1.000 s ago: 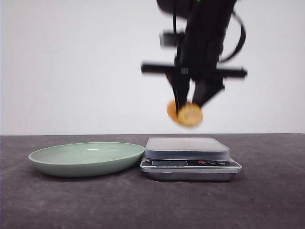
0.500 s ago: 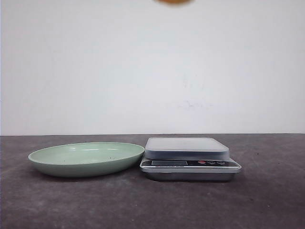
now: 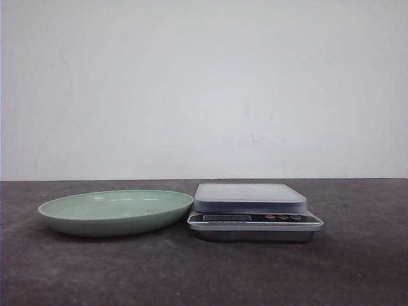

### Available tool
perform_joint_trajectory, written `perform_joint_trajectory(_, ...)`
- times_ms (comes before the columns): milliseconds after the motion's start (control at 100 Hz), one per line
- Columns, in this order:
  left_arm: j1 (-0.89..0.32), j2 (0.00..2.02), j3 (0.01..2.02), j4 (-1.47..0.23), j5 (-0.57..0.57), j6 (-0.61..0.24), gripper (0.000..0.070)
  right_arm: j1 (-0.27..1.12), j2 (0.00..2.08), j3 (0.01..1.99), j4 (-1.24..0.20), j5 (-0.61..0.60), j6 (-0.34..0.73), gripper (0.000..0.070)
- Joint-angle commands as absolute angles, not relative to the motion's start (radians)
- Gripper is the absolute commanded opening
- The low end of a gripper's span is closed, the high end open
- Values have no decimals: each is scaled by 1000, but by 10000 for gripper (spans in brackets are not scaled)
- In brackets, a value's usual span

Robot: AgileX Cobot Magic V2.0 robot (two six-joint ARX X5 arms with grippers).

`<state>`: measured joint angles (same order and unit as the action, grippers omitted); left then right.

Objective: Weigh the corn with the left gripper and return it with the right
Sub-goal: 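Lift the corn with the right gripper and carry it over the plate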

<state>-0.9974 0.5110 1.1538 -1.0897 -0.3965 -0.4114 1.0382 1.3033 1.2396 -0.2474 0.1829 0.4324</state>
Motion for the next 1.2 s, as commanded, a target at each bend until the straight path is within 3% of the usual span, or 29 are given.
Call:
perform_joint_trajectory(0, -1008, 514, 1166, -1082, -404, -414, 555, 1041, 1351, 1277, -234, 183, 450, 0)
perform_joint_trajectory(290, -1008, 514, 1166, -1080, -404, -429, 555, 1000, 1626, 1495, -284, 165, 461, 0)
perform_joint_trajectory(460, -1008, 514, 1166, -1078, -404, -434, 555, 964, 1767, 1605, -319, 163, 528, 7)
perform_joint_trajectory(760, -1008, 514, 1166, -1079, -405, -437, 555, 886, 1890, 1617, -373, 124, 646, 7)
perform_joint_trajectory(1190, -1008, 514, 1166, -1082, -422, -437, 555, 919, 2020, 1617, -440, 120, 725, 8)
